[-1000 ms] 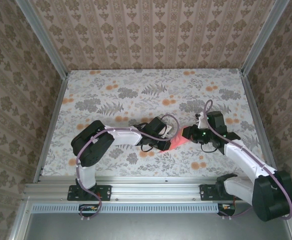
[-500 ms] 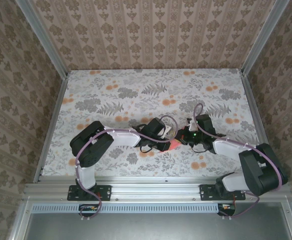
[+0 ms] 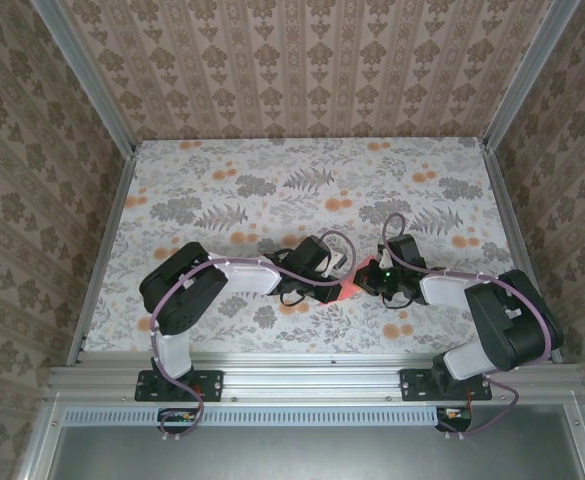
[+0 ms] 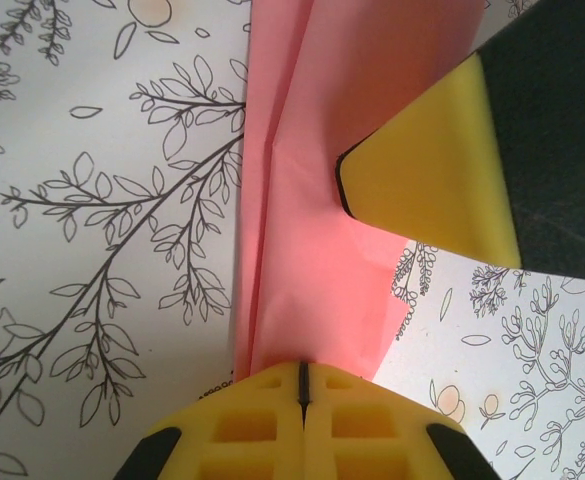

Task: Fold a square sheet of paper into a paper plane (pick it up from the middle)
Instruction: Fold the wing for the fifth time at the center of the table.

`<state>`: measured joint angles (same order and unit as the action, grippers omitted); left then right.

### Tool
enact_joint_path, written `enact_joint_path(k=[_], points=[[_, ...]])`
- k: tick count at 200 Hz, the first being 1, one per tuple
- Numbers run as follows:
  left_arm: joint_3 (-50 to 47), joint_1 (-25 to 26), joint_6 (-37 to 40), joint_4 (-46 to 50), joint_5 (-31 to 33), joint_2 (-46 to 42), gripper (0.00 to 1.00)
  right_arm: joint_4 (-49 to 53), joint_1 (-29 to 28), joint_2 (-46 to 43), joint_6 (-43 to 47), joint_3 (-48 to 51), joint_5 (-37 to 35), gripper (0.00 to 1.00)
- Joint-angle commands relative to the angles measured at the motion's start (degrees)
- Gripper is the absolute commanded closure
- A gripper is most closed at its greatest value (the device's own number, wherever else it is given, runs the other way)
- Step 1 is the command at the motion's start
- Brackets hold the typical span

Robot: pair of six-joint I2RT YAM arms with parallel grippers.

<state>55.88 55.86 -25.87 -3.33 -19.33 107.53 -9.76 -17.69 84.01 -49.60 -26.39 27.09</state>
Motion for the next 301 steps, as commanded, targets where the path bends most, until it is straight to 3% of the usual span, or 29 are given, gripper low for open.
enact_joint_path(k=[1,94,161,181,203,275,301], points=[[-2.7,1.1,1.5,5.8,0.2,2.0,0.95,4.0,-0.1,0.0,2.6,0.4,-3.6,0.96],[-3.3,1.2,7.2,8.8,0.0,0.5,0.95,8.4,2.6,-2.5,6.2,0.4,-5.1,0.96],[-2.3,3.0,10.2,10.7,3.4,2.3,0.95,0.0,3.1,-12.6,-4.3,3.0,7.1,0.95],[-2.6,3.2,10.1,9.6,3.1,2.6,0.95,-5.5,2.0,-15.6,-10.7,5.2,7.0,0.95],[-3.2,3.3,9.8,8.0,2.0,2.4,0.95,-8.9,-0.1,-16.6,-14.9,6.9,2.3,0.95],[-3.6,3.4,9.5,6.4,1.0,1.7,0.96,-19.7,-3.5,-3.2,-17.3,6.3,-2.9,0.96],[-4.0,3.4,9.5,6.3,1.0,1.6,0.96,-16.0,-3.4,0.0,-13.6,5.2,-5.2,0.96]])
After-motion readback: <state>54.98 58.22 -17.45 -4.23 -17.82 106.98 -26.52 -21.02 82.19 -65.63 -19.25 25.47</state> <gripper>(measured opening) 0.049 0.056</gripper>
